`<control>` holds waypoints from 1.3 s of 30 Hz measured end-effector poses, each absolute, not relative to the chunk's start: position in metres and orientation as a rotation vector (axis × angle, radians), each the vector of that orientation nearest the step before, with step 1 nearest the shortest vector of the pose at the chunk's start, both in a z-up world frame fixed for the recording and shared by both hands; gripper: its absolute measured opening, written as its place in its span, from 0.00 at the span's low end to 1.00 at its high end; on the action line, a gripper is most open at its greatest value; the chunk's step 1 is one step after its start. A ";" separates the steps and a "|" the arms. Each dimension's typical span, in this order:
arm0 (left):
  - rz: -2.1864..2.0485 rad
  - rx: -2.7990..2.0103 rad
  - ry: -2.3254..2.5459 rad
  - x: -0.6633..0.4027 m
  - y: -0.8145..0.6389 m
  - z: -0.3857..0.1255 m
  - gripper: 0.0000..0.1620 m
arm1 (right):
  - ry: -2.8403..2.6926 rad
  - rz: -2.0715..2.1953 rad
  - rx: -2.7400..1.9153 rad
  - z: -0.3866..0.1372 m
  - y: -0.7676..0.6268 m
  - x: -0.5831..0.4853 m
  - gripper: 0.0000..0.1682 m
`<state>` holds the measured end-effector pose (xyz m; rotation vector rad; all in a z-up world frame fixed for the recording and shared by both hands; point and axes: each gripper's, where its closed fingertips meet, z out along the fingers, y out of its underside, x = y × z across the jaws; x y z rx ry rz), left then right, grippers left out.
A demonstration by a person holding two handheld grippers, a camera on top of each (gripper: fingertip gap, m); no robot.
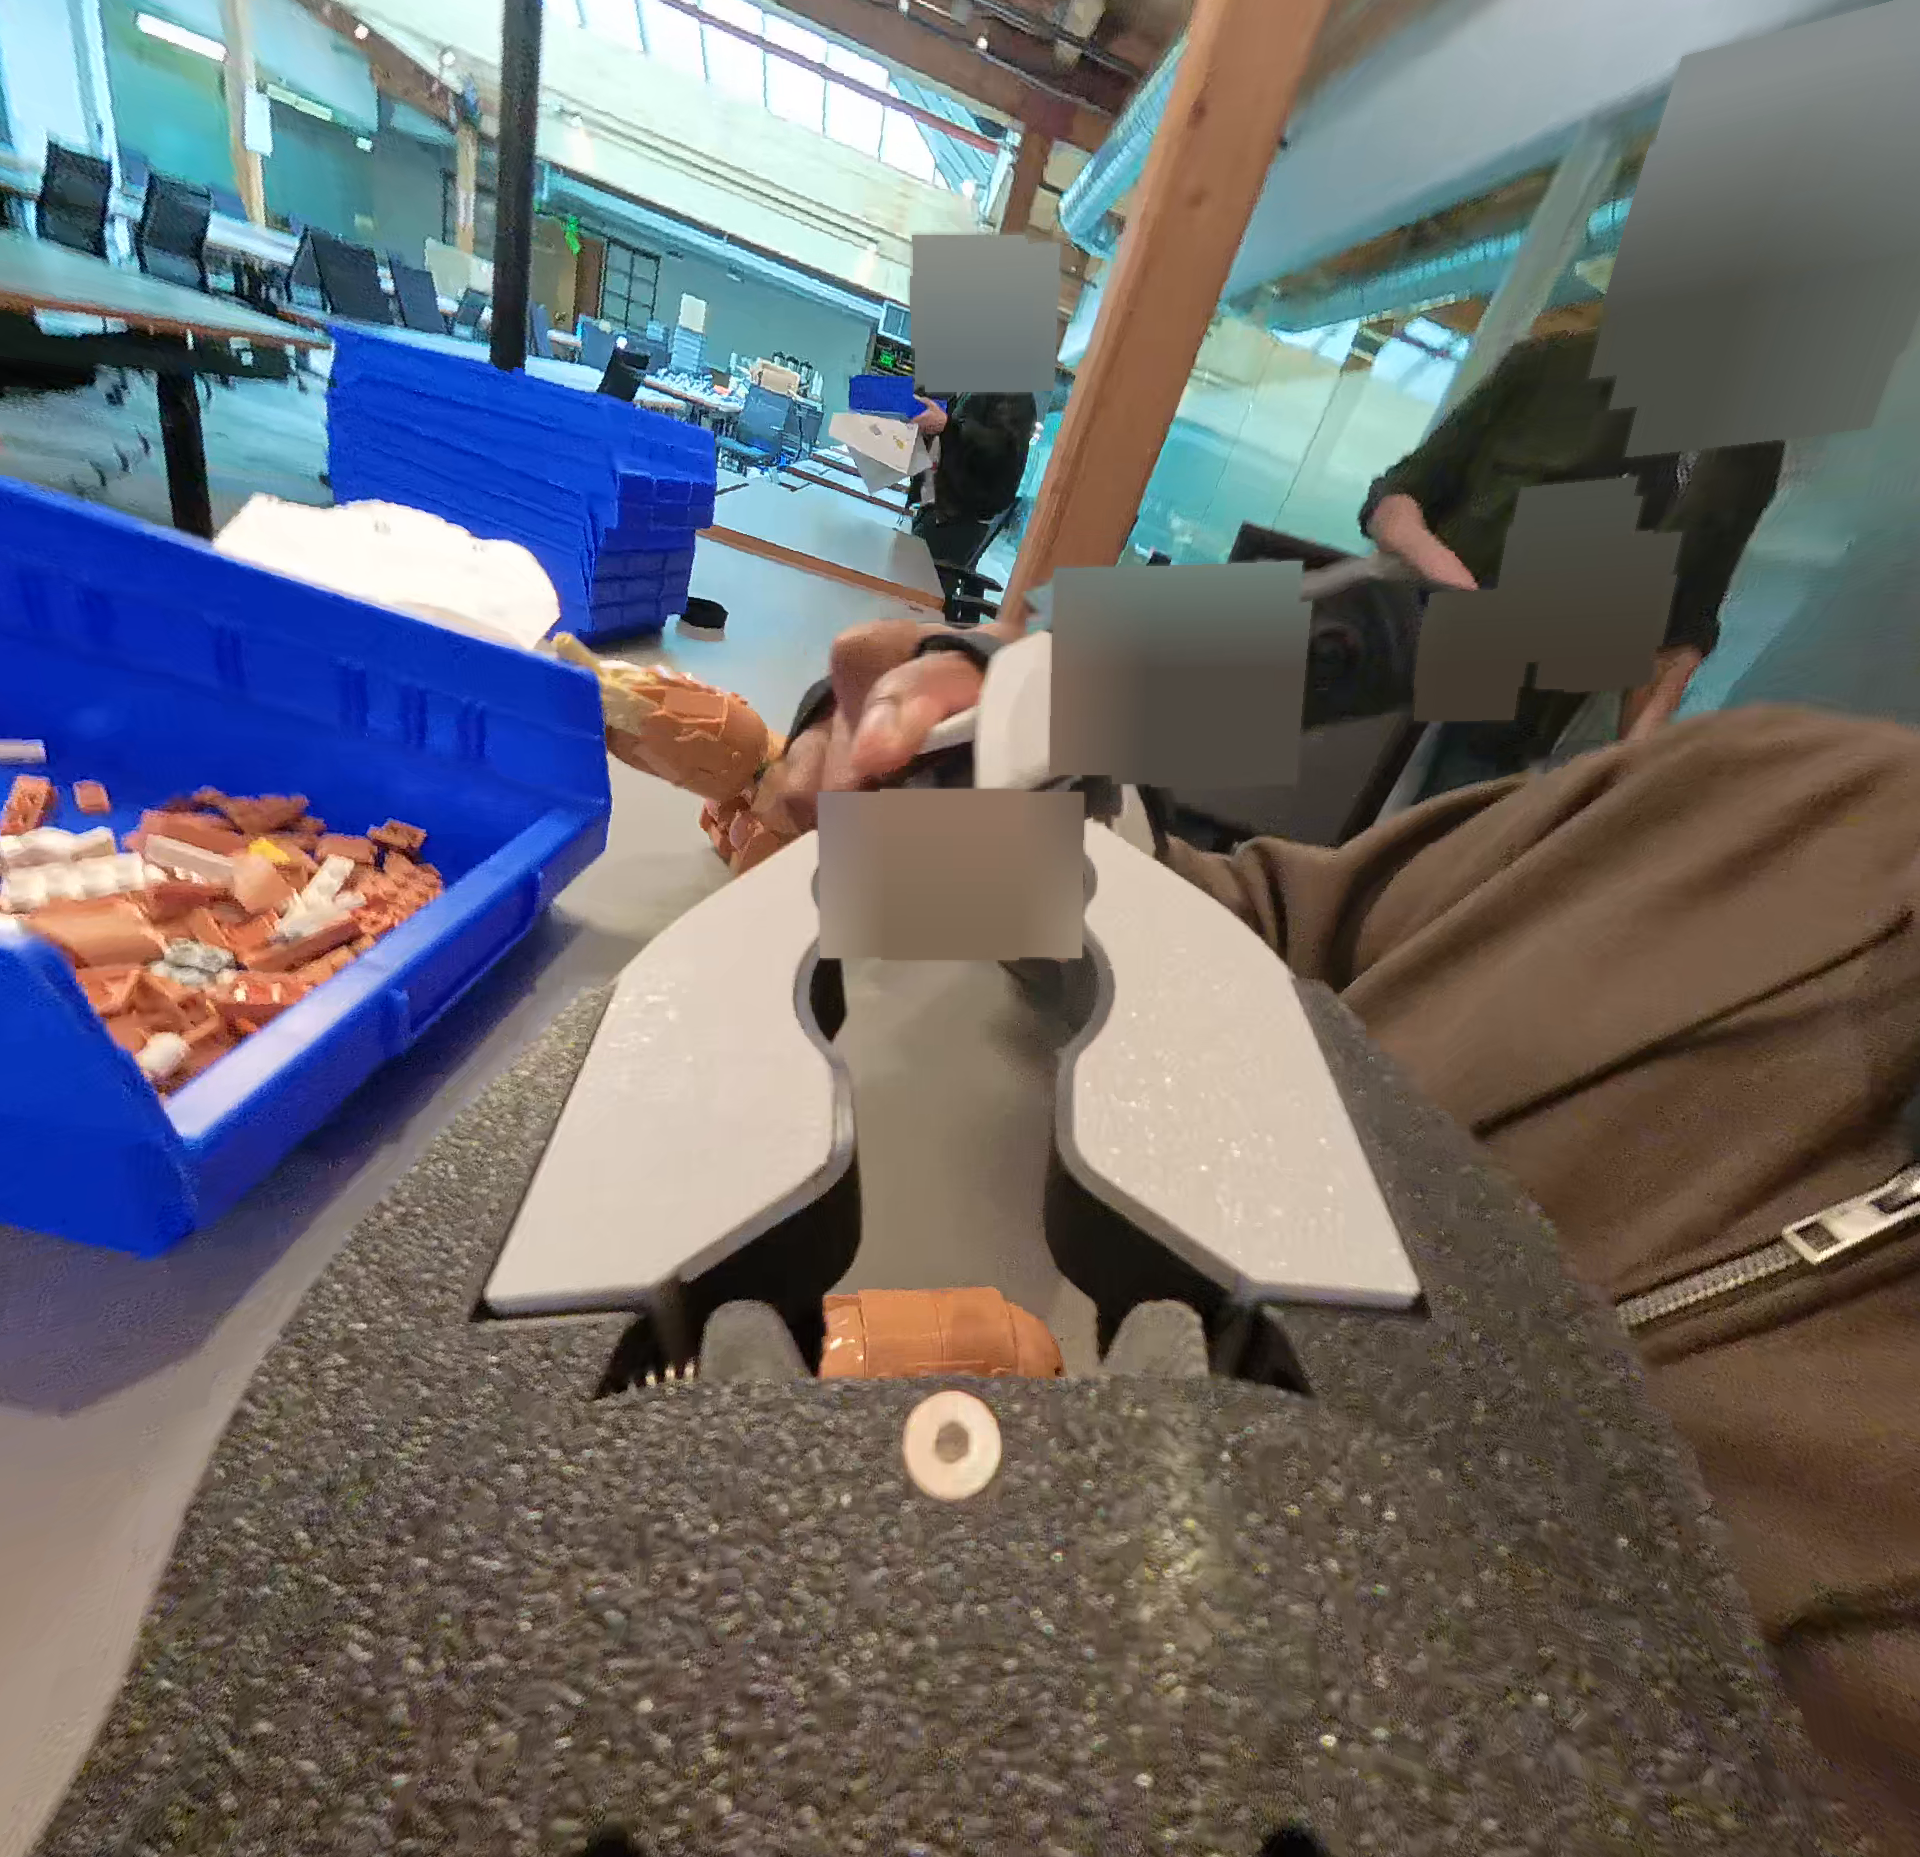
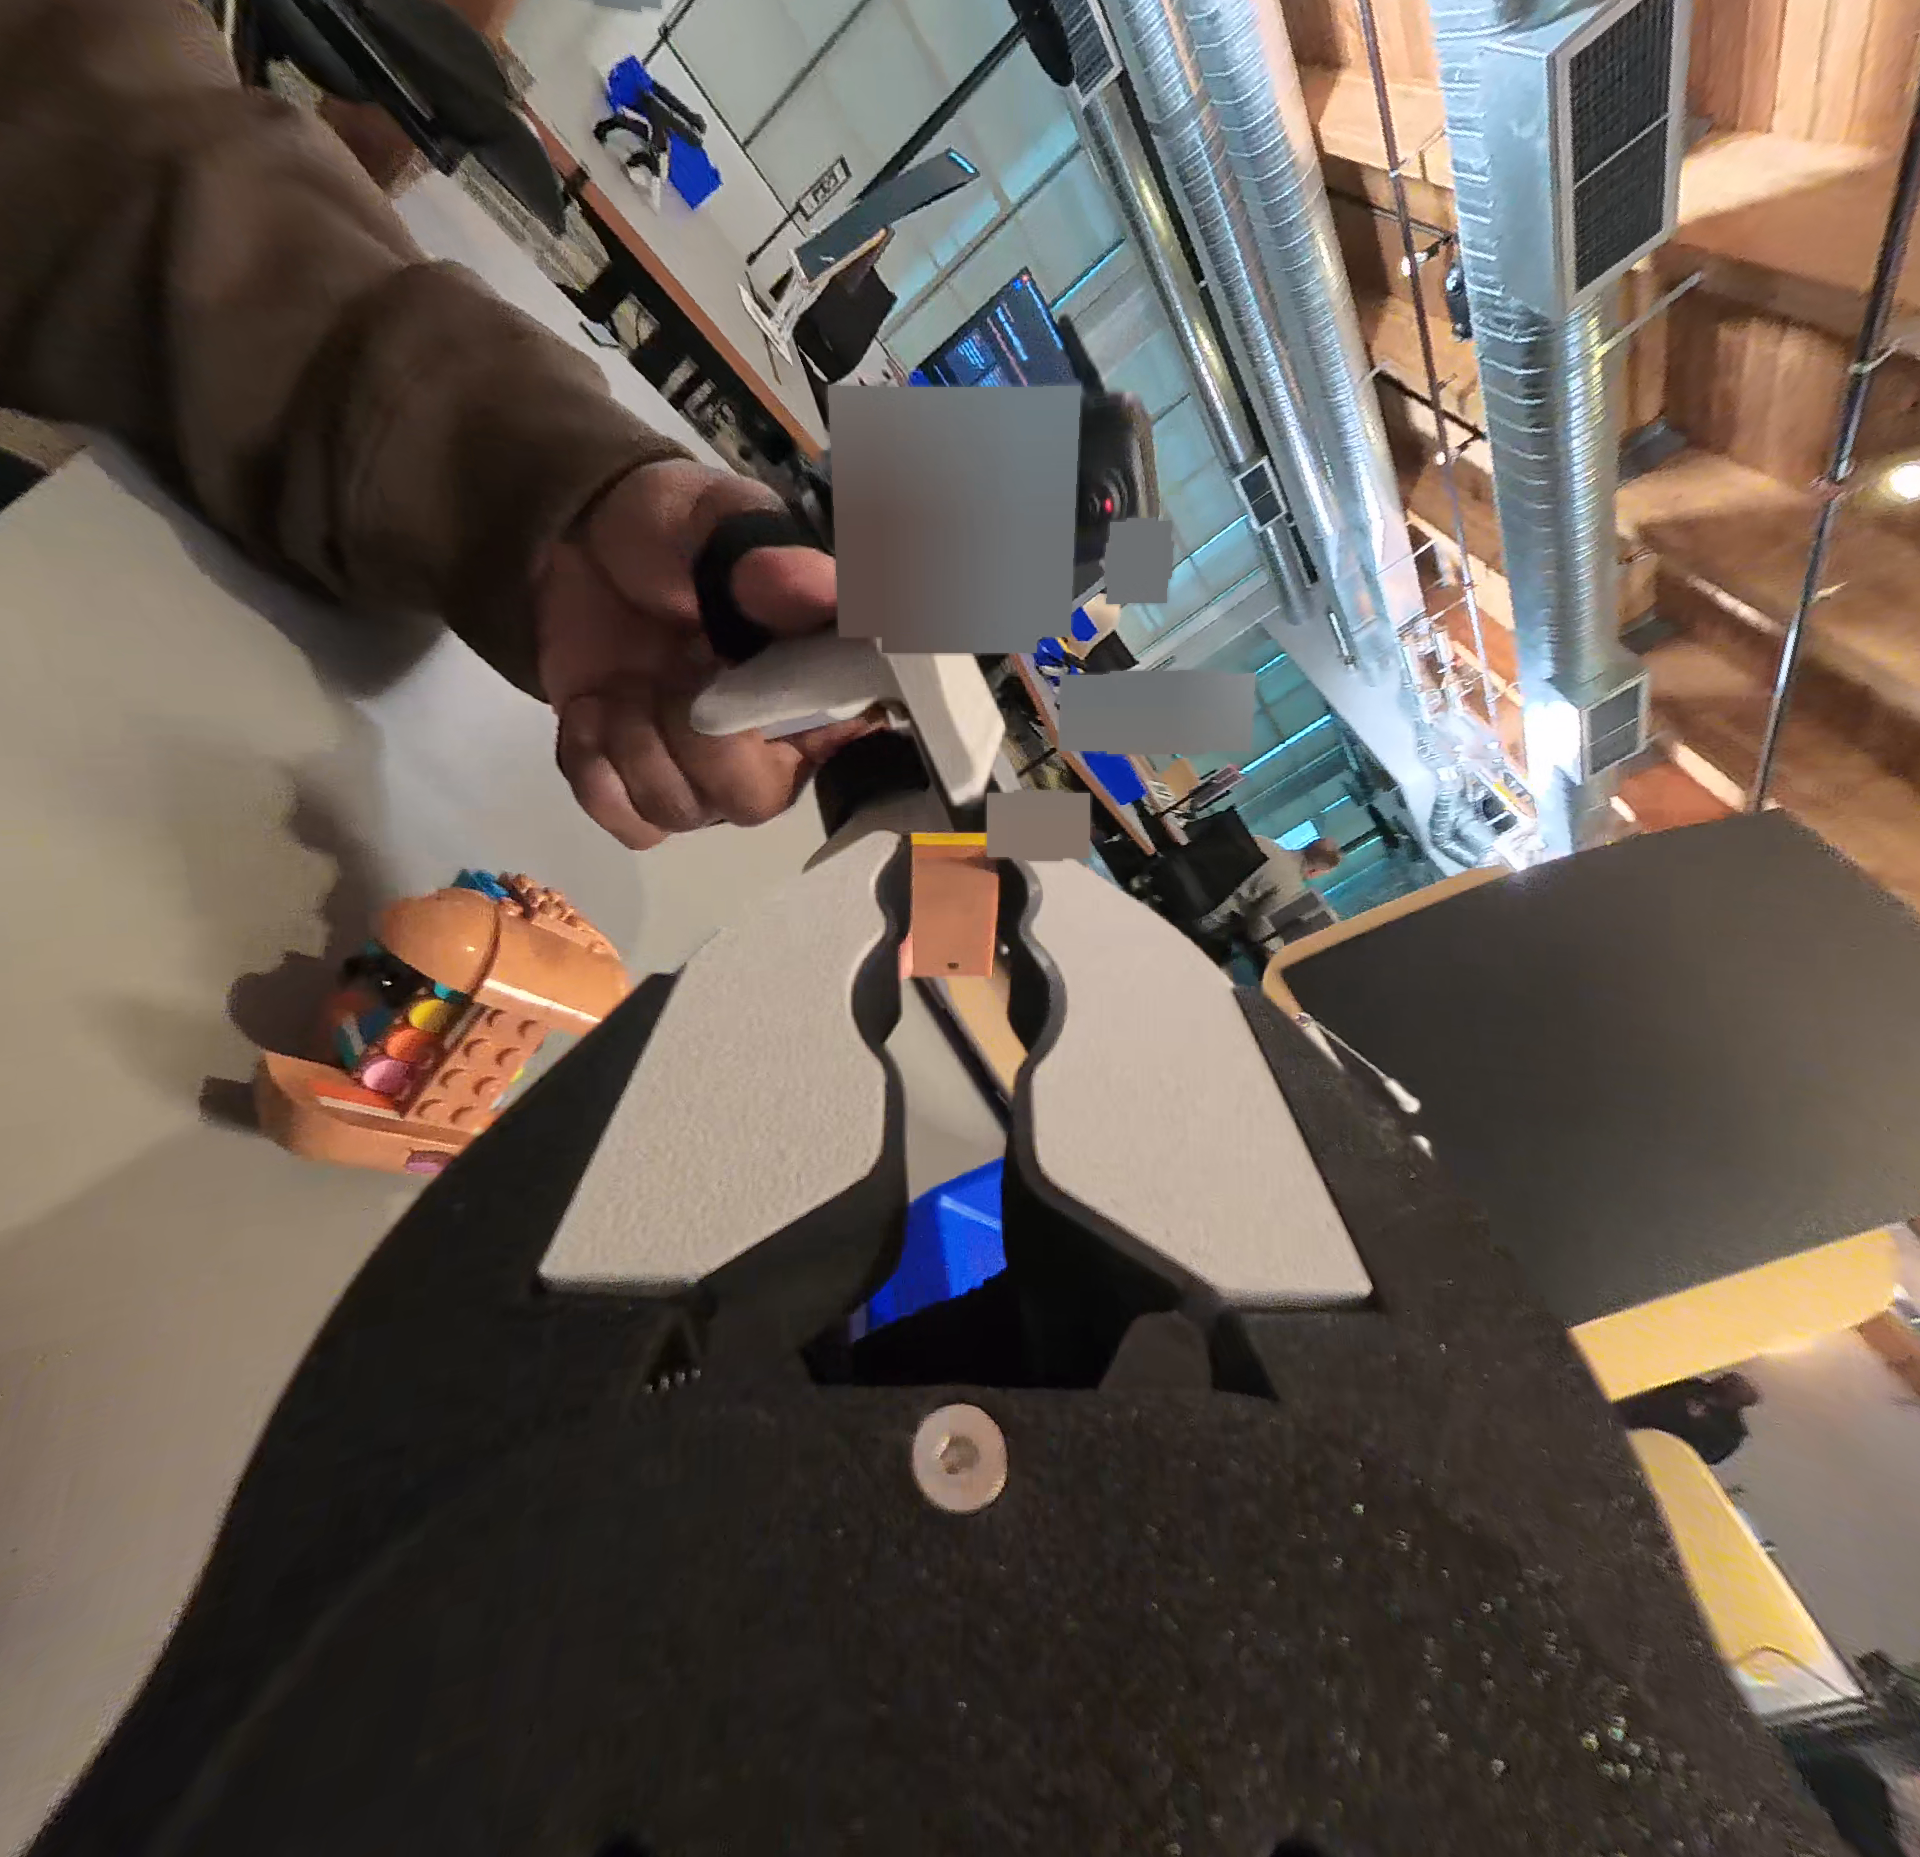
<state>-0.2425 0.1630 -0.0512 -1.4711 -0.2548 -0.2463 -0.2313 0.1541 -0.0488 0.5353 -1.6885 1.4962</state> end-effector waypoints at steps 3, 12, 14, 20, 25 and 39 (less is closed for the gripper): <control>-0.310 -1.465 -0.334 -0.250 0.162 -0.056 0.24 | -1.662 1.464 0.550 -0.049 0.154 -0.231 0.09; -0.412 -1.491 -0.322 -0.240 0.169 -0.062 0.24 | -1.617 1.412 0.573 -0.050 0.151 -0.229 0.09; -0.424 -1.486 -0.312 -0.238 0.169 -0.062 0.22 | -1.613 1.412 0.577 -0.051 0.150 -0.229 0.09; -0.406 -1.467 -0.267 -0.235 0.168 -0.058 0.20 | -1.588 1.418 0.588 -0.048 0.150 -0.225 0.09; -0.371 -1.470 -0.228 -0.233 0.167 -0.057 0.20 | -1.571 1.415 0.599 -0.047 0.149 -0.222 0.09; -0.372 -1.506 -0.166 -0.224 0.168 -0.058 0.20 | -1.624 1.449 0.657 -0.049 0.151 -0.214 0.09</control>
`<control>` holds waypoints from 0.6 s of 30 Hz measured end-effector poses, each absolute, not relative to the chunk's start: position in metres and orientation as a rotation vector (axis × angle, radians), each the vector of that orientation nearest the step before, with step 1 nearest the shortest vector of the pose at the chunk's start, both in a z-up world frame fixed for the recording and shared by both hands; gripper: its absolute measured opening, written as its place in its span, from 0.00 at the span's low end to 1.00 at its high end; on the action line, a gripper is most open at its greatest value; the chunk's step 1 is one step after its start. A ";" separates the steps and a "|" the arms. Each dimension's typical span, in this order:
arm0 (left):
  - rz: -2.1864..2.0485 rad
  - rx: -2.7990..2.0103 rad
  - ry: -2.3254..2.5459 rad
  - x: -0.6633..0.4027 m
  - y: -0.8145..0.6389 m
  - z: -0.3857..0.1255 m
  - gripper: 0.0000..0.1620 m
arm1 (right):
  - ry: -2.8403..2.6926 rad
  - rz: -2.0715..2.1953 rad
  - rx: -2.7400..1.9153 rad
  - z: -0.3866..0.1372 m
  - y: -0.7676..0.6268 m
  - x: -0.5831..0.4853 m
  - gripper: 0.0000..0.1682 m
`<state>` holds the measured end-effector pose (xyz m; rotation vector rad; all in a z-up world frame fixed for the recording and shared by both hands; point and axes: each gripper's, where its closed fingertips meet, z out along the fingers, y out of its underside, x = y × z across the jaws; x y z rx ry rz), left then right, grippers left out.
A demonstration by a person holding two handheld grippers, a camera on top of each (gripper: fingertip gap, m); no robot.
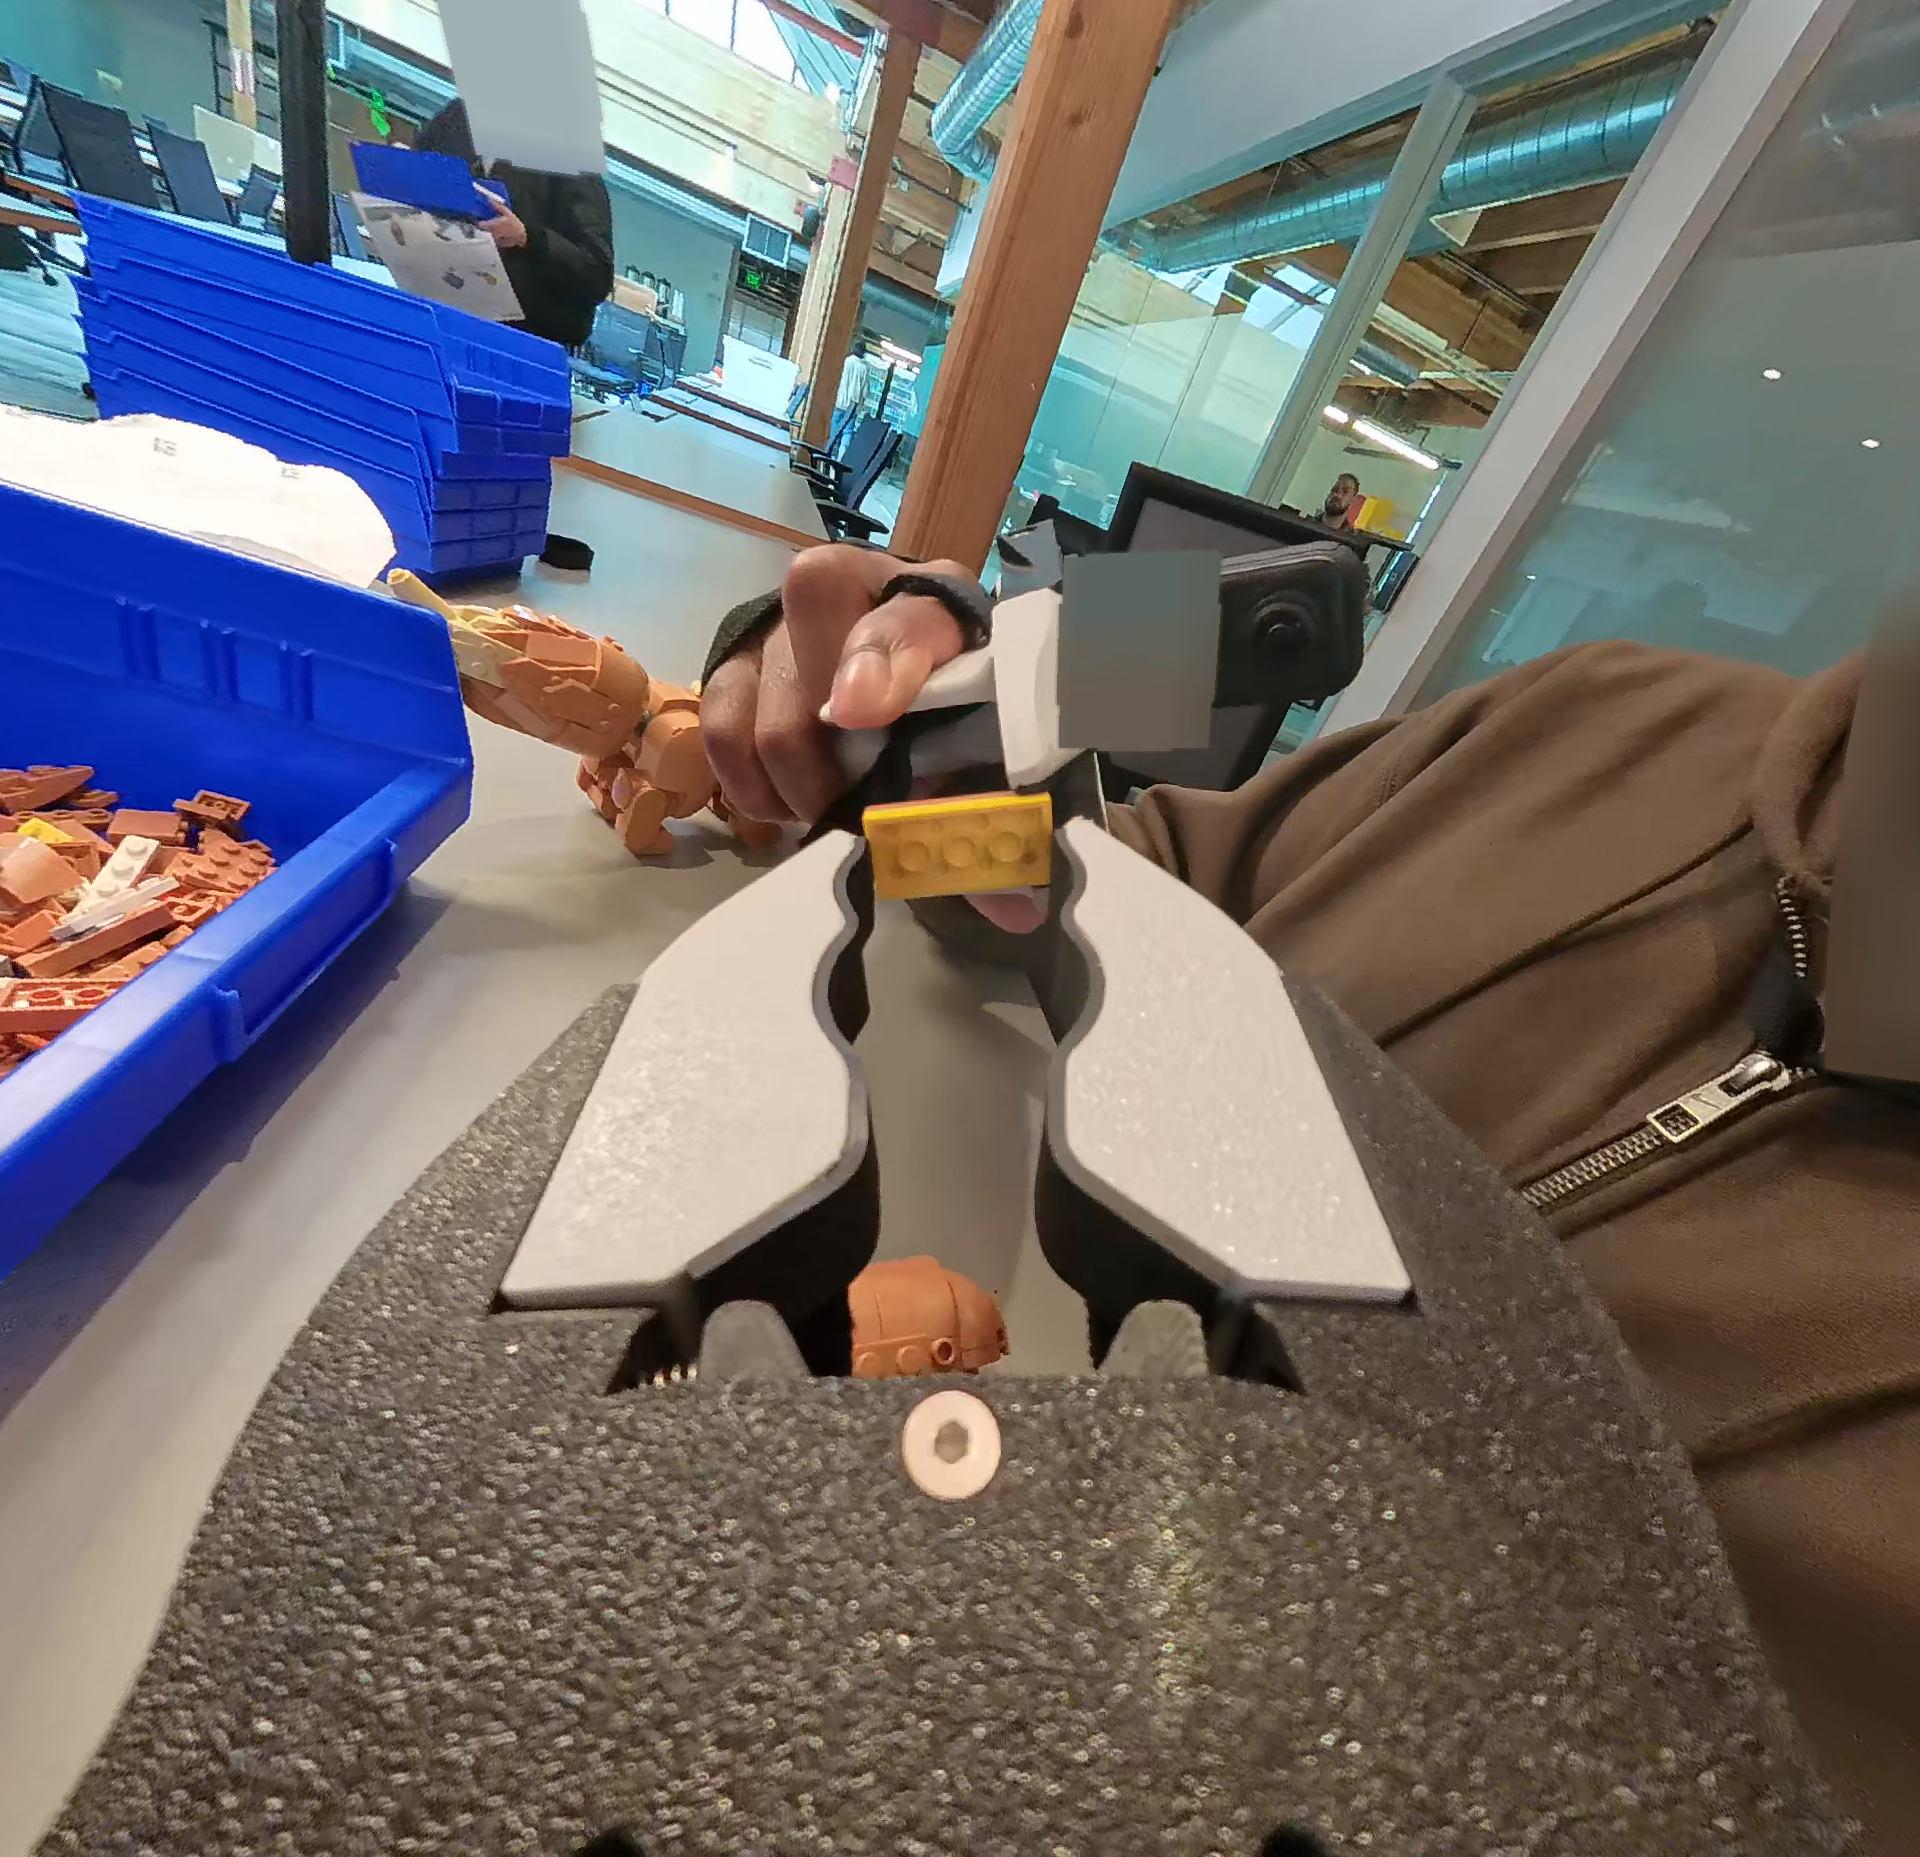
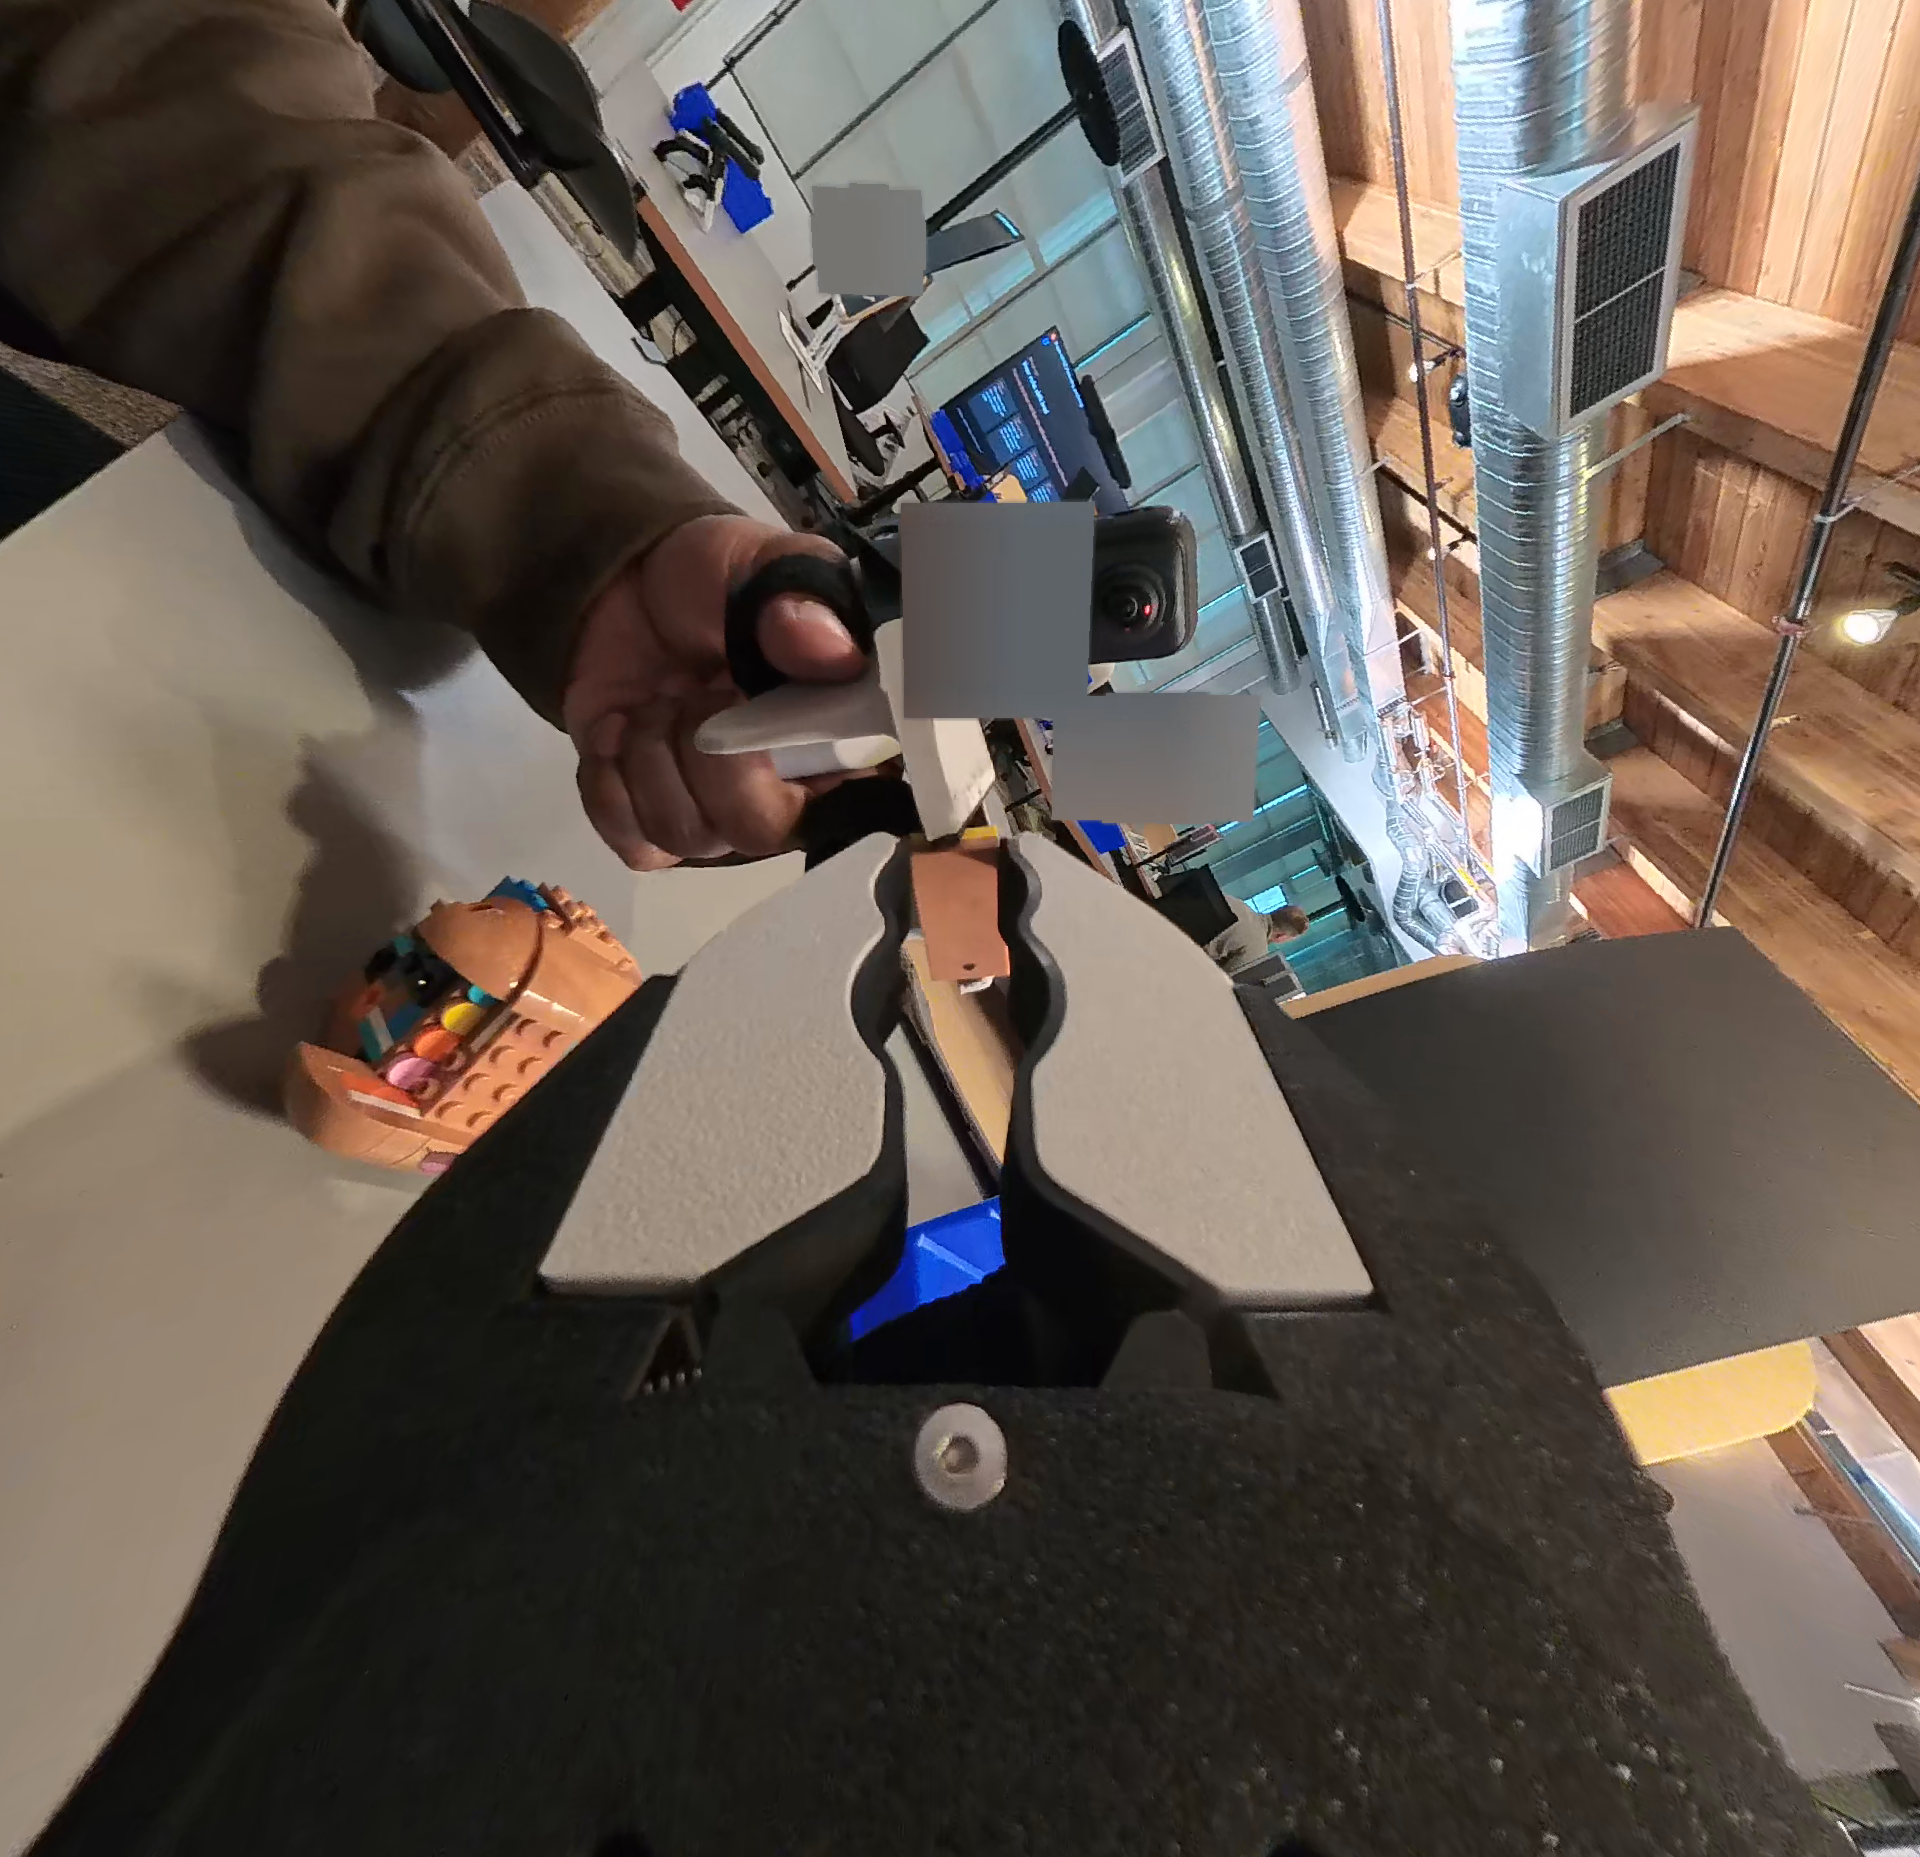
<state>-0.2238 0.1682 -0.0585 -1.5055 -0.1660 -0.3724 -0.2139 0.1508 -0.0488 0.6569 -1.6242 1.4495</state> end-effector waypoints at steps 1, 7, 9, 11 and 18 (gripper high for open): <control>-0.368 -1.506 -0.166 -0.224 0.168 -0.058 0.20 | -1.624 1.448 0.653 -0.048 0.151 -0.214 0.09; -0.233 -1.496 -0.161 -0.232 0.163 -0.051 0.20 | -1.565 1.410 0.572 -0.042 0.148 -0.222 0.09; -0.214 -1.500 -0.151 -0.232 0.162 -0.050 0.20 | -1.570 1.421 0.575 -0.041 0.148 -0.220 0.09; -0.259 -1.513 -0.144 -0.228 0.163 -0.053 0.20 | -1.607 1.445 0.612 -0.045 0.149 -0.217 0.09; -0.415 -1.584 -0.144 -0.218 0.167 -0.068 0.20 | -1.708 1.441 0.720 -0.057 0.152 -0.208 0.09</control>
